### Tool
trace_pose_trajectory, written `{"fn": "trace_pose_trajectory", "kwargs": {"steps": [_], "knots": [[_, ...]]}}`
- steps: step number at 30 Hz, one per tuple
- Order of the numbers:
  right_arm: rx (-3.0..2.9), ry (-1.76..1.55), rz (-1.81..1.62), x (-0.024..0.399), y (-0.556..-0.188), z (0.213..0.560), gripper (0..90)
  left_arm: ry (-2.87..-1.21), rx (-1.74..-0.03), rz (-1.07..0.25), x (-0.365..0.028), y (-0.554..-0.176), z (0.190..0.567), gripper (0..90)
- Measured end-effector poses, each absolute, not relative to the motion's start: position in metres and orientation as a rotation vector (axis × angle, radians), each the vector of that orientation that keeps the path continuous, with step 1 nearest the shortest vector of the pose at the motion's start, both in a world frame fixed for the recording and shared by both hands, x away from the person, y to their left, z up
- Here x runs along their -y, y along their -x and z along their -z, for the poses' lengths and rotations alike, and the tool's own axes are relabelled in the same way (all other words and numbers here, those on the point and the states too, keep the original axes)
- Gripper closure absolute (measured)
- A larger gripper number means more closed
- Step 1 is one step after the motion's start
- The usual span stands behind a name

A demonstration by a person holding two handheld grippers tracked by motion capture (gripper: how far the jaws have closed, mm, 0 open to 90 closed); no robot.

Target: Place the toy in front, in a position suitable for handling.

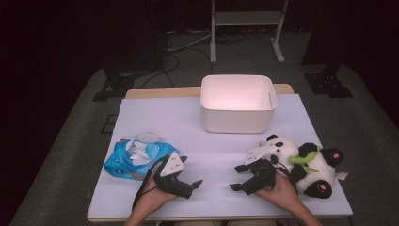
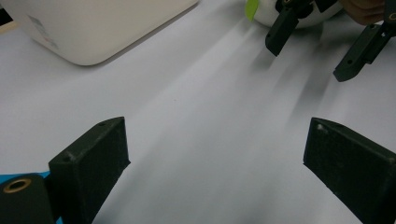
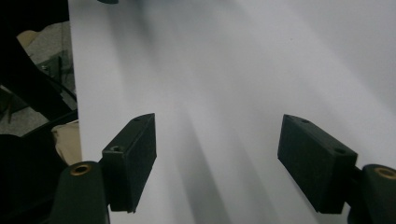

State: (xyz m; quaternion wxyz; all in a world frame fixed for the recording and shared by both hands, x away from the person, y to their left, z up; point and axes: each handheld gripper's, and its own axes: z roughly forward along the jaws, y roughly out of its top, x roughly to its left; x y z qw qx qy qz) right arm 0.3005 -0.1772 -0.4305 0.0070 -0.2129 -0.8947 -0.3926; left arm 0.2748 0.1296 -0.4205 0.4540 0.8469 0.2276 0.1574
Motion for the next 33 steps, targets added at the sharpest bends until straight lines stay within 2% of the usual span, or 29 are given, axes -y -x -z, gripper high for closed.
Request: {"fn": "trace_pose_trajectory", "kwargs": {"steps": [7,22,33], "knots": [[2.798,0.648,1.214,0.176,-0.298,0.419,26.9,-2.096,-0.551,-0.388,-0.128,-0.274,0.421,5.8],[2.848,0.605,1.202,0.176,-0.301,0.359,26.9,-2.105,-0.532,-0.393,-0.128,-0.274,0.421,5.8],[2.87,0.613,1.15,0.189,-0.301,0.331,26.9,-2.103,-0.529,-0.39,-0.126,-0.273,0.42,5.8]]}}
